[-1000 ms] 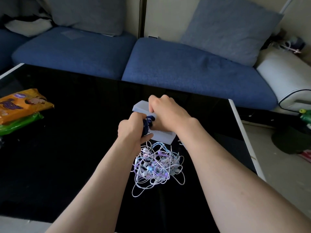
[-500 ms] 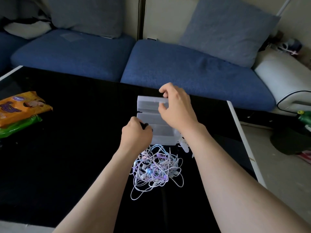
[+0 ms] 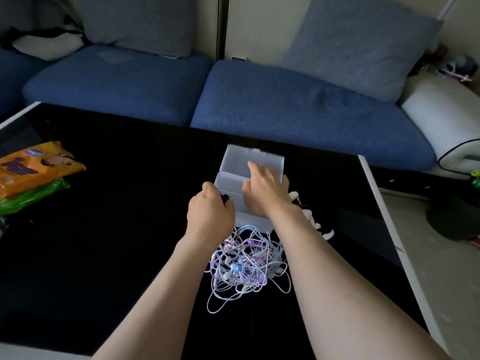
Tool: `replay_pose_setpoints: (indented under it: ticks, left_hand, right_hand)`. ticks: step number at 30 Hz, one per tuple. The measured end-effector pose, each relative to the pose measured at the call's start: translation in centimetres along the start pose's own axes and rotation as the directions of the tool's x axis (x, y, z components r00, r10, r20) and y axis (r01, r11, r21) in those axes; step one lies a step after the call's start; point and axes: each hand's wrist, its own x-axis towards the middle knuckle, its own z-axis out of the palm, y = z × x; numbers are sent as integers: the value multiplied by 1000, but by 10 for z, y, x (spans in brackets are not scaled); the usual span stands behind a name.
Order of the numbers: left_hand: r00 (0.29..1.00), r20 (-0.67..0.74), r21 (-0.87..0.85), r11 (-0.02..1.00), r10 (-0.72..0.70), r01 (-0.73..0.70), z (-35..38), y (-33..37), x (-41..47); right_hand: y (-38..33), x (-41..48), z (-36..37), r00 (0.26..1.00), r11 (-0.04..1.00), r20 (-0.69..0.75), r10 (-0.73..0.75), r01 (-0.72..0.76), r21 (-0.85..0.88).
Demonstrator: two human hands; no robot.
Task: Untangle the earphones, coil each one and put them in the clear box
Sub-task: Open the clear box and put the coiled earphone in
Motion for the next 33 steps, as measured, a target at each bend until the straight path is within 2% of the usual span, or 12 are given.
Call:
replay_pose_setpoints:
  ticks: [3,6,9,12,14,16,18,20,25,27,30,33]
  left_hand:
    - [1000,-8,9,1000,10,-10,1,-3,1]
    - [999,-40,-6,1000,8,-8,3,-5,2]
    - [991,-132,-39,999,21,-27,0,-1,2]
    - [980,-197,-160,985,30,-63,-7,10,1]
    - [989,-142,-343,939,-33,-18,-12,16,1]
    - [996,-63,-516,856,-66,24,-13,18,3]
    - [998,-34,-591,806,-61,30,-14,17,4]
    - [998,-27,-617,787,-55,26,-16,16,3]
    - [987,98,-641,751,-127,160,-20,15,6]
    - [977,72,-630,751,-200,199,-22,16,7]
    - [983,-94,-394,912,-161,111,-27,10,4]
    - [990,-75,-161,981,-120,106,-24,-3,2]
  right_hand:
    - [2,-4,0,992,999,128,14,-8,-51]
    - [-2,-9,-7,991,1000,133,11,-9,-18]
    - [-3,-12,-14,999,999,30,-22,21,32]
    - [-6,-20,-23,975,984,-206,-82,112,140]
    - [-13,-33,-30,963,855,-268,-38,170,489]
    - [-19,-47,-33,982,617,-186,-19,158,771]
    - [-22,-59,-30,994,457,-94,-61,111,883]
    - [-20,-68,-26,995,387,-56,-81,84,918]
    - [-16,-70,-17,994,477,-106,-9,97,873]
    - [-17,-62,-12,993,453,-93,67,53,890]
    - [-20,-48,-5,985,496,-28,168,-60,866]
    - [-24,-40,-7,981,632,25,192,-143,762]
